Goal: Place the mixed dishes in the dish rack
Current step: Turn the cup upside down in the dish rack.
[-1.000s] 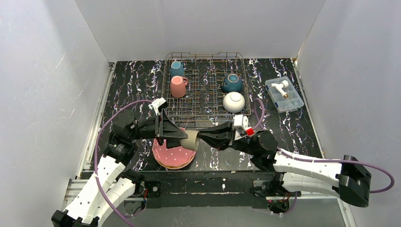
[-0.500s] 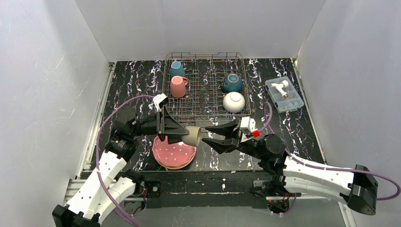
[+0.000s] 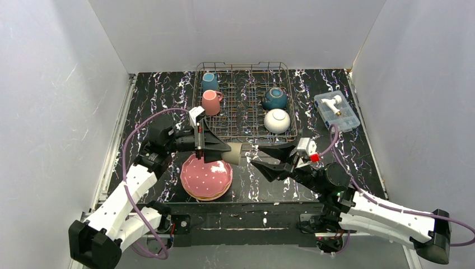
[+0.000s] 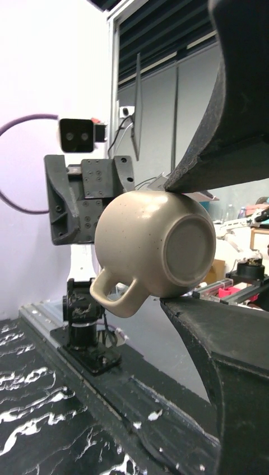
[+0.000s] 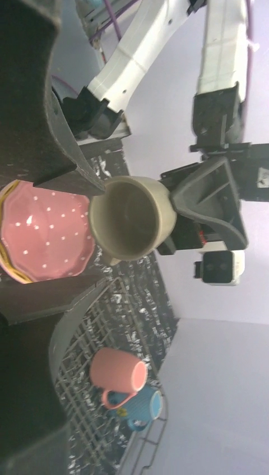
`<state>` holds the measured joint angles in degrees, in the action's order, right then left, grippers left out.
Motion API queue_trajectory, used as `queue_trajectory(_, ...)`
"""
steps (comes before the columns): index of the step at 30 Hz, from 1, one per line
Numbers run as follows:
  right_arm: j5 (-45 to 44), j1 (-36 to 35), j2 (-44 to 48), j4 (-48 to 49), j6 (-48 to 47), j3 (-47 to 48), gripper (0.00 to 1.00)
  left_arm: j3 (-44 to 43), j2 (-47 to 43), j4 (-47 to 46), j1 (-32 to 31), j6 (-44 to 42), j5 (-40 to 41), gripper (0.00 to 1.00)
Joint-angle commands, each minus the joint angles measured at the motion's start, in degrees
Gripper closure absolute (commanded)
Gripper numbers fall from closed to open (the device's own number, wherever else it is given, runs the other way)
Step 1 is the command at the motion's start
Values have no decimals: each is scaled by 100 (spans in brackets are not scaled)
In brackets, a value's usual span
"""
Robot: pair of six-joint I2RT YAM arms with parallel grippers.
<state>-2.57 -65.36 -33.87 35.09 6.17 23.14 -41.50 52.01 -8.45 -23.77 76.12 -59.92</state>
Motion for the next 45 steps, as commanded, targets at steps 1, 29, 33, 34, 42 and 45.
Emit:
queue_trajectory(1, -473, 6, 267, -877, -46, 392, 37, -853, 228, 1611, -11, -1410, 451, 100)
queue_trajectory(29, -1081, 6, 944, -2160, -42, 324, 38, -4639, 2955, 5914, -5, -5088, 4953, 100)
queue_trajectory(33, -1158, 6, 1040, -2303, -80, 315, 37, -4989, 3500, 6042, -10, -5179, 5408, 100)
queue_trajectory(34, -1185, 6, 1053, -2338, -89, 314, 37, -5072, 3611, 6060, -8, -5197, 5502, 100)
queue_trajectory(42, -1255, 6, 1256, -2412, -118, 223, 36, -5751, 4496, 6286, -1, -5399, 5912, 100)
queue_trajectory(45, -1242, 6, 1292, -2407, -101, 183, 35, -5919, 4761, 6310, 29, -5491, 6146, 100)
